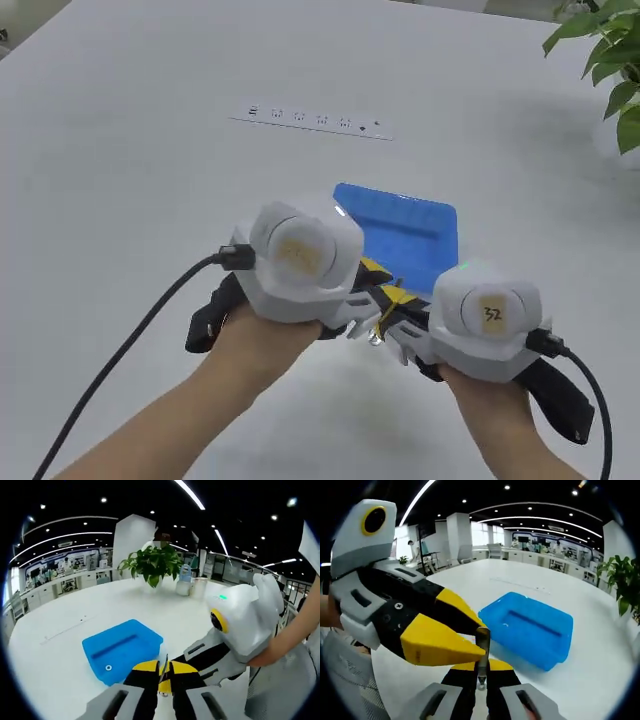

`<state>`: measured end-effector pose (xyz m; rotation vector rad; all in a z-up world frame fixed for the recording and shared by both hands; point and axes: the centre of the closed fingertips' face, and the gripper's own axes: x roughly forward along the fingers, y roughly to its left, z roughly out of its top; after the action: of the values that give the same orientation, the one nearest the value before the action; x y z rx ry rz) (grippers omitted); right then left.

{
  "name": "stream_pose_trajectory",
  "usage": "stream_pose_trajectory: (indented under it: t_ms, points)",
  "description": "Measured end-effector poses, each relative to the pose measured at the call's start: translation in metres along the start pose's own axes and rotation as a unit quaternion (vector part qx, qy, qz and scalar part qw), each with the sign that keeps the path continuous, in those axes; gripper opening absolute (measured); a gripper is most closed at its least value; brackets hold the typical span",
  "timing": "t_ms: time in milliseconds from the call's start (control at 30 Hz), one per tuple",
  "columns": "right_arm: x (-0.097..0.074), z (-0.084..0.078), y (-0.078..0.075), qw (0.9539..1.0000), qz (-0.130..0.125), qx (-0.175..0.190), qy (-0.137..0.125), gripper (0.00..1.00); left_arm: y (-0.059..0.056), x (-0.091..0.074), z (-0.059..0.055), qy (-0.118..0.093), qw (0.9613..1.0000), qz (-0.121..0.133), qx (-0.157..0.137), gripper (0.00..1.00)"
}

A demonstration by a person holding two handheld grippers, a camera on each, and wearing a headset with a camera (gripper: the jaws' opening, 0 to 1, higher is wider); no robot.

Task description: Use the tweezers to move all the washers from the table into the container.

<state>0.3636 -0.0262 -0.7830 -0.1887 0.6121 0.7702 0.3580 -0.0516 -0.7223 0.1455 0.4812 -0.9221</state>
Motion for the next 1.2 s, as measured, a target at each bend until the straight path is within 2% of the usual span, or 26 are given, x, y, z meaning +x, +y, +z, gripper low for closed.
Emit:
stream_pose_trajectory:
  t_ms: [33, 67, 100, 133, 167, 300, 333, 400, 467, 533, 567, 633, 667, 700, 767, 867, 967, 1000, 1033, 1100, 1167, 1200]
  points:
    - [0.000, 0.000, 0.000, 1.0000, 0.001, -0.003, 0.000, 0.02, 0.000, 0.001, 0.000, 0.002, 0.9999, -0.003, 0.012, 0.02]
    - [0.001, 0.000, 0.000, 1.0000, 0.002, -0.004, 0.000, 0.02, -0.004, 0.001, 0.000, 0.006, 0.9993, -0.022, 0.029, 0.00]
    - [0.001, 0.000, 0.000, 1.0000, 0.005, -0.008, 0.001, 0.02, -0.001, 0.000, 0.001, 0.008, 0.9995, -0.010, 0.030, 0.00]
    - [0.001, 0.001, 0.001, 0.9999, 0.008, -0.012, 0.000, 0.02, -0.002, -0.001, 0.001, 0.010, 0.9993, -0.016, 0.032, 0.00]
    - [0.001, 0.000, 0.002, 0.9997, 0.015, -0.021, 0.003, 0.02, -0.002, -0.002, 0.001, 0.012, 0.9991, -0.023, 0.033, 0.00]
    - [0.001, 0.000, 0.007, 0.9976, 0.043, -0.054, 0.006, 0.04, -0.006, -0.006, -0.002, 0.013, 0.9954, -0.068, 0.067, 0.00]
    - [0.000, -0.001, 0.008, 0.9971, 0.049, -0.056, 0.011, 0.04, -0.009, -0.007, -0.002, 0.016, 0.9928, -0.086, 0.082, 0.00]
    - [-0.001, -0.002, 0.010, 0.9952, 0.062, -0.074, 0.016, 0.05, -0.012, -0.009, -0.004, 0.025, 0.9882, -0.104, 0.109, 0.00]
    - [-0.001, -0.003, 0.012, 0.9918, 0.074, -0.102, 0.018, 0.06, -0.015, -0.011, -0.006, 0.035, 0.9797, -0.128, 0.150, 0.00]
    - [-0.002, -0.004, 0.013, 0.9886, 0.087, -0.121, 0.022, 0.06, -0.016, -0.011, -0.007, 0.048, 0.9753, -0.143, 0.161, 0.00]
    - [-0.002, -0.005, 0.013, 0.9877, 0.091, -0.125, 0.023, 0.06, -0.016, -0.011, -0.007, 0.053, 0.9704, -0.155, 0.178, 0.00]
    - [-0.003, -0.006, 0.014, 0.9861, 0.099, -0.131, 0.026, 0.07, -0.017, -0.012, -0.009, 0.066, 0.9647, -0.173, 0.187, 0.00]
    - [-0.004, -0.007, 0.016, 0.9844, 0.105, -0.138, 0.029, 0.07, -0.020, -0.015, -0.009, 0.075, 0.9592, -0.184, 0.201, 0.00]
    - [-0.004, -0.007, 0.015, 0.9833, 0.104, -0.146, 0.030, 0.07, -0.019, -0.015, -0.009, 0.080, 0.9564, -0.186, 0.210, 0.00]
    - [-0.003, -0.007, 0.015, 0.9803, 0.105, -0.165, 0.031, 0.06, -0.017, -0.013, -0.007, 0.084, 0.9563, -0.187, 0.209, 0.00]
    - [-0.002, -0.007, 0.015, 0.9798, 0.100, -0.170, 0.031, 0.05, -0.015, -0.012, -0.007, 0.085, 0.9543, -0.190, 0.214, 0.00]
    - [-0.002, -0.006, 0.012, 0.9827, 0.087, -0.161, 0.027, 0.04, -0.017, -0.012, -0.007, 0.082, 0.9567, -0.179, 0.214, 0.00]
    - [-0.002, -0.007, 0.012, 0.9839, 0.085, -0.155, 0.025, 0.04, -0.017, -0.012, -0.007, 0.080, 0.9603, -0.171, 0.205, 0.00]
    - [-0.003, -0.007, 0.012, 0.9853, 0.083, -0.148, 0.023, 0.04, -0.017, -0.012, -0.006, 0.077, 0.9680, -0.156, 0.181, 0.00]
    - [-0.004, -0.007, 0.011, 0.9858, 0.077, -0.147, 0.022, 0.03, -0.017, -0.014, -0.006, 0.074, 0.9731, -0.145, 0.163, 0.00]
    - [-0.004, -0.007, 0.010, 0.9871, 0.075, -0.140, 0.021, 0.03, -0.013, -0.018, 0.001, 0.045, 0.9828, -0.126, 0.127, 0.03]
    - [-0.004, -0.007, 0.010, 0.9874, 0.075, -0.138, 0.022, 0.03, -0.010, -0.022, 0.006, 0.026, 0.9883, -0.113, 0.098, 0.08]
